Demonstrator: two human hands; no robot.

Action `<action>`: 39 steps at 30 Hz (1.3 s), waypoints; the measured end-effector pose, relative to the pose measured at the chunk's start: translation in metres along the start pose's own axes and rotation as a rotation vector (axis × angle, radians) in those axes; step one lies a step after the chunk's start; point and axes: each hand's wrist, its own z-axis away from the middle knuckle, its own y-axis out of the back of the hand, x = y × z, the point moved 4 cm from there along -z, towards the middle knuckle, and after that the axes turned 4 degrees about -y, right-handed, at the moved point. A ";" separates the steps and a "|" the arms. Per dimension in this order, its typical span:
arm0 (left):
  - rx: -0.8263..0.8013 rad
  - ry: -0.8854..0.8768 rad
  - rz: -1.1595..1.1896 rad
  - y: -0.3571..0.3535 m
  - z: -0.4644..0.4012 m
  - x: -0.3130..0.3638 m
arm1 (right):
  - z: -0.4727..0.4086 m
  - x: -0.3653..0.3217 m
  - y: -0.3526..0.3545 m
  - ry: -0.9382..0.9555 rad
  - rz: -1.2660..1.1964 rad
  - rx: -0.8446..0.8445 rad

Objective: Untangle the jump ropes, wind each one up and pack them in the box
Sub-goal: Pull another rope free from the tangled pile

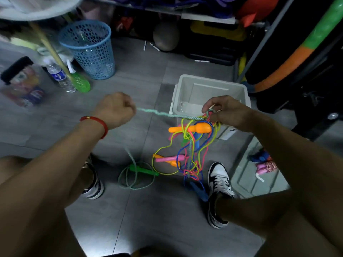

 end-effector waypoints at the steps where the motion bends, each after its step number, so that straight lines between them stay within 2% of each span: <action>1: -0.096 0.037 -0.117 -0.003 0.000 -0.004 | 0.000 -0.003 -0.001 0.001 -0.051 0.001; 3: -0.299 0.075 -0.126 -0.015 0.008 0.000 | 0.001 -0.011 -0.005 0.007 -0.108 0.009; 6: -0.528 -0.013 0.090 -0.041 0.027 0.022 | 0.005 -0.029 -0.014 0.064 -0.148 0.014; 9: -0.695 -0.139 0.249 -0.056 0.042 0.036 | 0.009 -0.039 -0.020 0.080 -0.156 0.039; 12: -0.857 -0.203 0.262 -0.061 0.052 0.039 | 0.008 -0.035 -0.019 0.066 -0.101 0.093; 15: -0.916 -0.202 0.241 -0.057 0.054 0.036 | 0.005 -0.024 -0.008 0.023 -0.053 0.157; 18: -0.885 -0.174 0.269 -0.050 0.054 0.035 | 0.003 -0.017 0.000 -0.008 -0.011 0.191; 22: -0.596 -0.104 0.469 -0.048 0.041 0.029 | 0.004 -0.018 0.005 -0.001 0.050 0.203; 24: -0.487 -0.115 0.433 -0.045 0.036 0.026 | 0.006 -0.022 0.003 0.017 0.062 0.171; 27: -0.336 -0.213 0.228 -0.045 0.028 0.024 | 0.009 -0.031 -0.004 0.054 0.064 0.146; 29: -0.332 -0.265 0.179 -0.048 0.029 0.029 | 0.010 -0.035 -0.008 0.067 0.055 0.162; 32: -0.433 -0.316 0.116 -0.057 0.037 0.041 | 0.011 -0.042 -0.011 0.075 0.051 0.197; 34: -0.537 -0.242 0.294 -0.064 0.042 0.049 | 0.012 -0.046 -0.014 0.094 0.066 0.191; 36: -0.514 -0.179 0.345 -0.065 0.042 0.052 | 0.013 -0.051 -0.018 0.114 0.075 0.183; 39: -0.421 -0.353 0.284 -0.056 0.042 0.061 | 0.013 -0.053 -0.023 0.128 0.063 0.154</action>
